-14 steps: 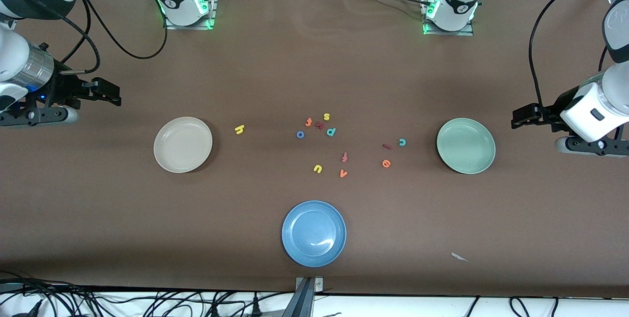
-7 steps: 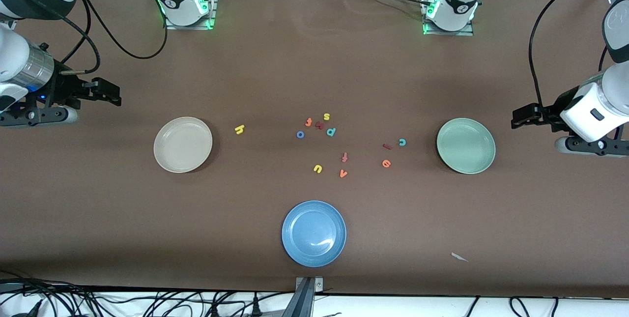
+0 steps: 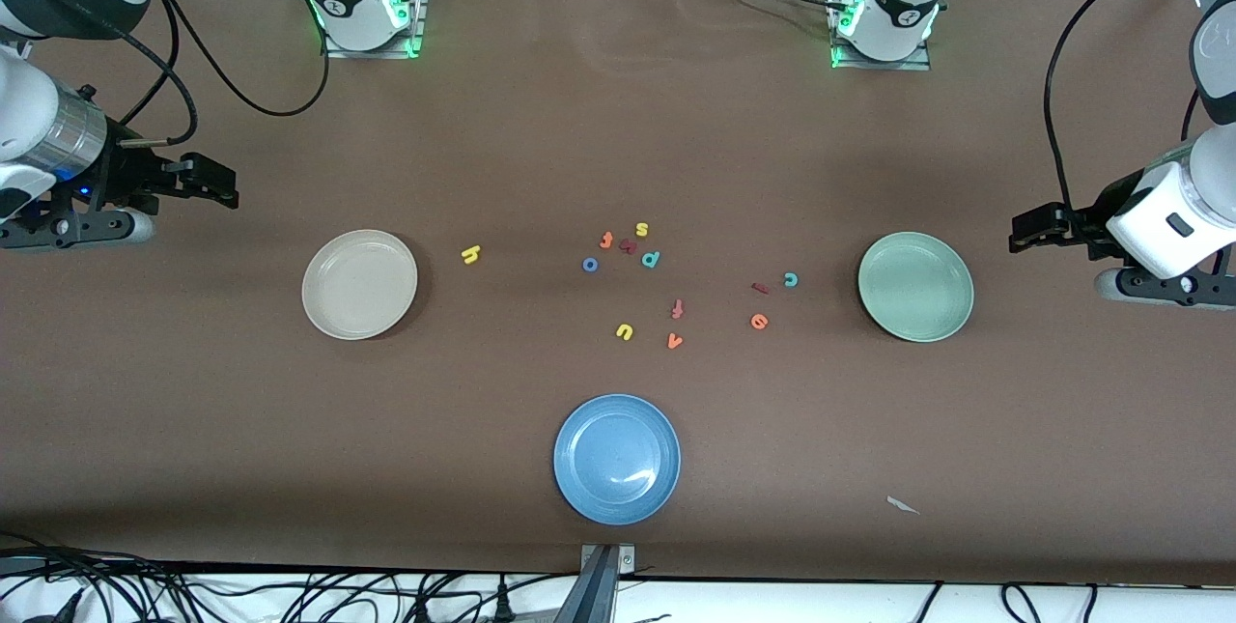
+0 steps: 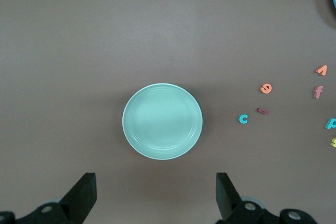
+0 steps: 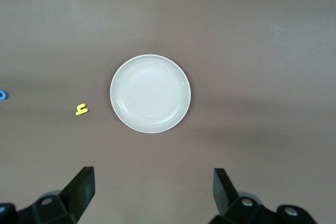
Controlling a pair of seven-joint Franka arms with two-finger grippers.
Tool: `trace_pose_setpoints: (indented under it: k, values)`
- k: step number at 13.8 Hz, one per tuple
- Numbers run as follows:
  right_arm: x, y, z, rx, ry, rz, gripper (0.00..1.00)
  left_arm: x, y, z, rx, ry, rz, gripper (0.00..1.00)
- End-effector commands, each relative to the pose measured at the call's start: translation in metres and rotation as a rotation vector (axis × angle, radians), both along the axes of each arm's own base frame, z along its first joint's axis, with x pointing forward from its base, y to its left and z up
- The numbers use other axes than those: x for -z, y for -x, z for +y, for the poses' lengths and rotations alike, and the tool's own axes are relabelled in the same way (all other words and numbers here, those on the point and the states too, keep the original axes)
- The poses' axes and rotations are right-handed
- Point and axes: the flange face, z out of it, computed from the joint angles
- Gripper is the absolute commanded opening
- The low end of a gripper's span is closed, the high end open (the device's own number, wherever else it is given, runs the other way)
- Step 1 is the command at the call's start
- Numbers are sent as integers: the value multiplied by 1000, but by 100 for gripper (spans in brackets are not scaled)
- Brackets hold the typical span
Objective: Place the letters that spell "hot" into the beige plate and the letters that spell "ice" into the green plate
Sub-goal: 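Move the right gripper toward the yellow letter h beside the cream plate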
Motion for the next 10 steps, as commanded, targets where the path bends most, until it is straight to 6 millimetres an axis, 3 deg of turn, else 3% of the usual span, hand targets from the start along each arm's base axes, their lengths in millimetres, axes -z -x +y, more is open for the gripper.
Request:
trace_pose_setpoints:
  k: [1,10]
  values:
    - [-2,0,-1,-6,-6,11,100,-6,1,4,22,20,-9,100]
    - [-1,0,2,-6,-6,8,100,0,1,-6,23,22,2,100]
